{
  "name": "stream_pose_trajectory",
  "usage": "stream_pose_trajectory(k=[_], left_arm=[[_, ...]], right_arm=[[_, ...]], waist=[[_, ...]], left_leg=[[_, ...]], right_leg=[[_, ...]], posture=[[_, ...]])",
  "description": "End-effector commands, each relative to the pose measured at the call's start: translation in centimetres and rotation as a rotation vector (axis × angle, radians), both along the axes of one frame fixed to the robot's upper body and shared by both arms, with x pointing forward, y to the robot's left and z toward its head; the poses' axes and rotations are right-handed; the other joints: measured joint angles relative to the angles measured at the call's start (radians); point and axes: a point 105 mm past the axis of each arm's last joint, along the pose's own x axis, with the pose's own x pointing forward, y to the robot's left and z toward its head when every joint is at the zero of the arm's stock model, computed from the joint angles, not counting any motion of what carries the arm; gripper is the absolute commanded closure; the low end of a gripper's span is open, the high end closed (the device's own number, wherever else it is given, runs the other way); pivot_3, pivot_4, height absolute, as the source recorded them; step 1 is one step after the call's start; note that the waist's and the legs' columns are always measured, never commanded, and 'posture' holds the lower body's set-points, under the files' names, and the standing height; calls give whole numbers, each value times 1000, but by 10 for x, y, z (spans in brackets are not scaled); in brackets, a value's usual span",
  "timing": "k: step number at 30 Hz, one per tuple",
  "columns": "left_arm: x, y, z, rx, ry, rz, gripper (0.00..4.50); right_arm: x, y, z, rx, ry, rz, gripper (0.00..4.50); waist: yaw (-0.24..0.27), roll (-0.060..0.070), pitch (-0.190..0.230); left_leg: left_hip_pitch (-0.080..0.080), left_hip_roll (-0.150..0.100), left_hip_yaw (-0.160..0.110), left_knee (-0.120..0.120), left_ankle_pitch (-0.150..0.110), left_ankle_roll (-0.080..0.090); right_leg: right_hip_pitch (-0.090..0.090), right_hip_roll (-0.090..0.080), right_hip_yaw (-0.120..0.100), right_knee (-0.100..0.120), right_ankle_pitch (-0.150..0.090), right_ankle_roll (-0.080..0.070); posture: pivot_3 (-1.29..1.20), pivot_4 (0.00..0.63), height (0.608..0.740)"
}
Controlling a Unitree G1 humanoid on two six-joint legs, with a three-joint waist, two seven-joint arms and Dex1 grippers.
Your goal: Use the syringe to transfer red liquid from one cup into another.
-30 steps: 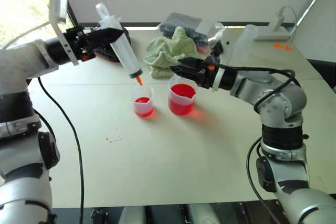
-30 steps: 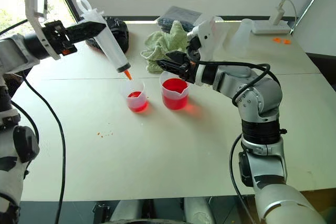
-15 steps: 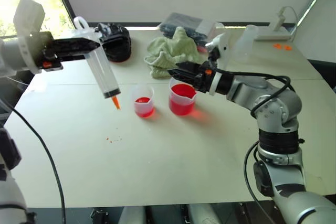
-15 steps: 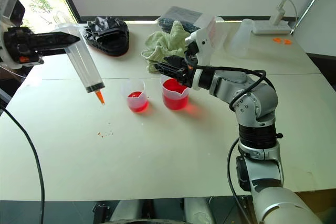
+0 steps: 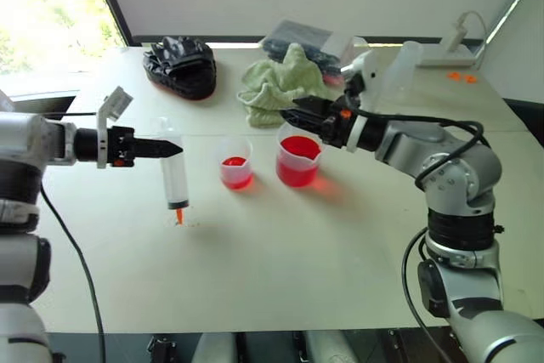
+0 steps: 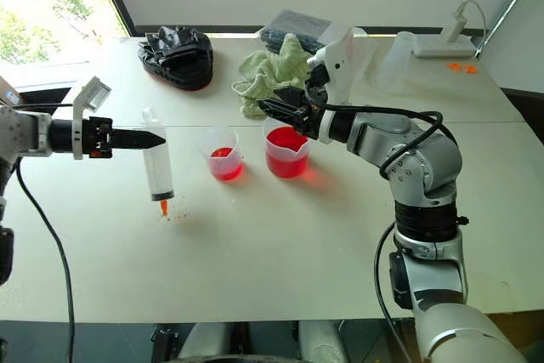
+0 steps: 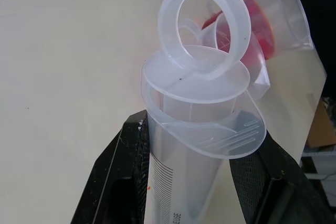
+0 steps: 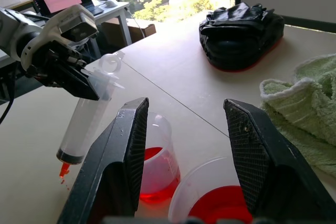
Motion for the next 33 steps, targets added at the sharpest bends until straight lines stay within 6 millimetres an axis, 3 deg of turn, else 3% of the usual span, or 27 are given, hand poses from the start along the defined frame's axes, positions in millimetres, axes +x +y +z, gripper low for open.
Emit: stream_pose_trajectory(k=[1, 11, 21, 27, 33], left_arm=[[12, 5, -8, 45, -9, 35, 2843], [25, -3, -53, 131, 73, 43, 2843], [27, -2, -64, 128, 78, 66, 2843], [26, -1, -68, 124, 89, 76, 144], [27, -2, -59, 94, 55, 75, 36]], right_arm=[[-8, -3, 15, 17, -60, -6, 2156], [-11, -11, 19, -1, -66, -48, 2156], [-11, -14, 22, -8, -67, -61, 2156], [-10, -14, 23, -8, -69, -61, 2116], [-9, -15, 24, -8, -73, -63, 2116]], waist=[[-1, 0, 0], [-14, 0, 0], [-14, 1, -1], [-11, 0, -1], [-10, 0, -1]], left_leg=[[0, 0, 0, 0, 0, 0], [0, 1, 0, 0, 0, 0], [2, 1, 1, -1, 0, 0], [1, 1, 1, 0, 0, 0], [1, 1, 1, 1, 0, 0]], right_leg=[[0, 0, 0, 0, 0, 0], [0, 0, 0, 0, 0, 0], [0, 0, 0, 2, 0, 0], [-1, 0, 0, 4, 0, 0], [0, 0, 0, 4, 0, 0]], posture=[[0, 150, 740], [0, 150, 740], [0, 150, 740], [0, 150, 740], [0, 150, 740]])
